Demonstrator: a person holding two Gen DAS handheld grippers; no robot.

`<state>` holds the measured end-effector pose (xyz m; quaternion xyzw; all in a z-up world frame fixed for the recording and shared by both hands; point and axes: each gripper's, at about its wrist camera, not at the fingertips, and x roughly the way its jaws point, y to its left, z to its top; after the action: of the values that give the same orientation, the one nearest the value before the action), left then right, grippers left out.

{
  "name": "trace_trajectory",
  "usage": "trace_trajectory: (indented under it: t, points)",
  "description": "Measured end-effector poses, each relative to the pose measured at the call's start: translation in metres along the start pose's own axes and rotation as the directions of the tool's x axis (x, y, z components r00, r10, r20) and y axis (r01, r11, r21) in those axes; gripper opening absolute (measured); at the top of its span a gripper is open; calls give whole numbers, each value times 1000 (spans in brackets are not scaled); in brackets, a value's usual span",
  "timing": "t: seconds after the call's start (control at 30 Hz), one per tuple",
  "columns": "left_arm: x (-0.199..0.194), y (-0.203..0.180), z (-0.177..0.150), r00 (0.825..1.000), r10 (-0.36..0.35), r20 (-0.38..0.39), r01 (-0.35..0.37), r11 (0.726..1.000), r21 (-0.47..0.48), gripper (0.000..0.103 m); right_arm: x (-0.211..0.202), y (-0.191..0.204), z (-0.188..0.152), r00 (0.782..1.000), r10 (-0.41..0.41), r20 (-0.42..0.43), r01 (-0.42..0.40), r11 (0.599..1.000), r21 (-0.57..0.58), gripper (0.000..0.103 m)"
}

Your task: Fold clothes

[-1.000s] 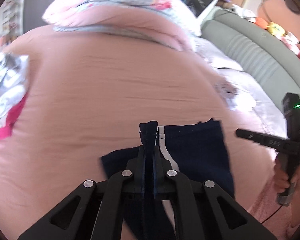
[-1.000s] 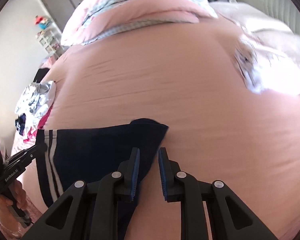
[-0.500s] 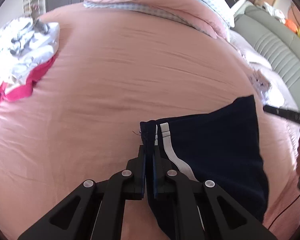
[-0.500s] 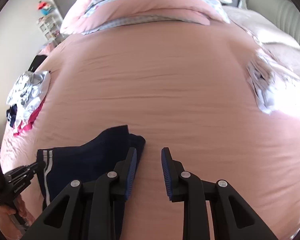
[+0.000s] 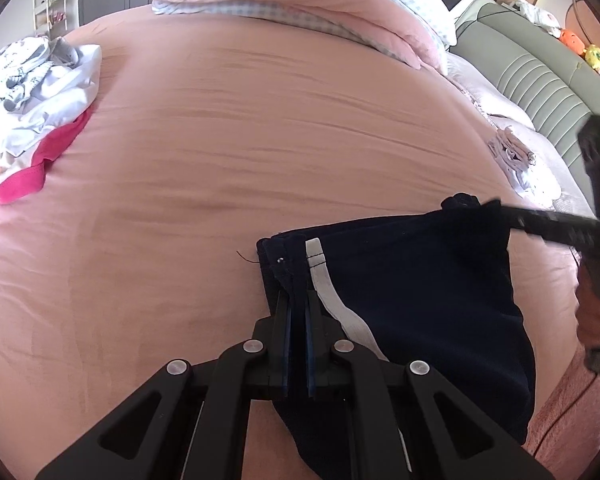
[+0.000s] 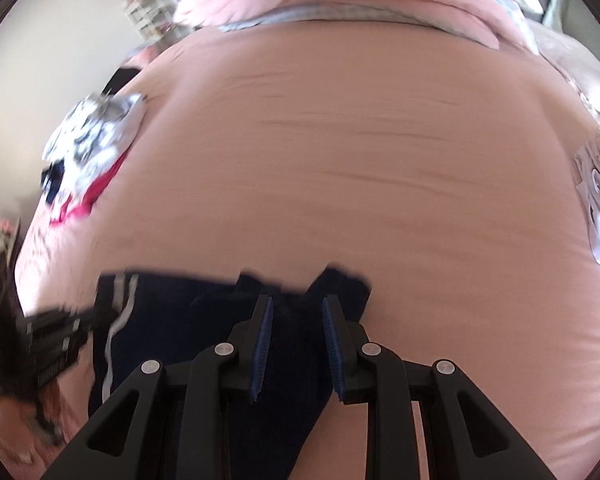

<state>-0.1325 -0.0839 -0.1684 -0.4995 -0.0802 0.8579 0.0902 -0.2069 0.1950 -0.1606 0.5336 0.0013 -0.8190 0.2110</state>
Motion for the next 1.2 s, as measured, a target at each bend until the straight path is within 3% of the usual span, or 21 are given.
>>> trace_trajectory:
  t: [0.13,0.23,0.3,0.5,0.67,0.77,0.9,1.07,1.17,1.2]
  points:
    - [-1,-2,-1,1000,2,3,-2,1000,8,4,-3,17,-12,999,-45,-8,44,994,-105,25]
    - [-2,0,-1,1000,0,4,0,1000,6,4,17,16,-11,988,-153,-32,148,981,-127,25]
    - [-2,1,-1,1000,-4,6,4,1000,1,4,26,14,-10,983,-171,-60,164,980,-117,25]
    - [0,3,-3,1000,-9,4,9,1000,3,4,16,13,-21,998,12,-67,-18,997,-79,25]
    - [-1,5,-3,1000,-17,7,17,1000,1,4,-8,-16,-12,992,125,30,-127,989,77,25]
    - [-1,7,-3,1000,-21,7,21,1000,-2,4,-11,-41,3,997,13,73,-26,984,175,25]
    - [-1,7,-2,1000,-21,7,21,1000,1,4,11,-38,19,997,-70,19,68,994,91,25]
    - [-1,9,-2,1000,-24,6,24,1000,-1,4,40,5,17,996,-72,-58,64,990,-129,25]
    - [0,9,-2,1000,-25,7,25,1000,2,4,52,1,11,982,-166,-89,154,980,-126,25]
    - [0,9,-2,1000,-24,7,24,1000,2,4,52,-4,10,983,-160,-85,153,984,-90,25]
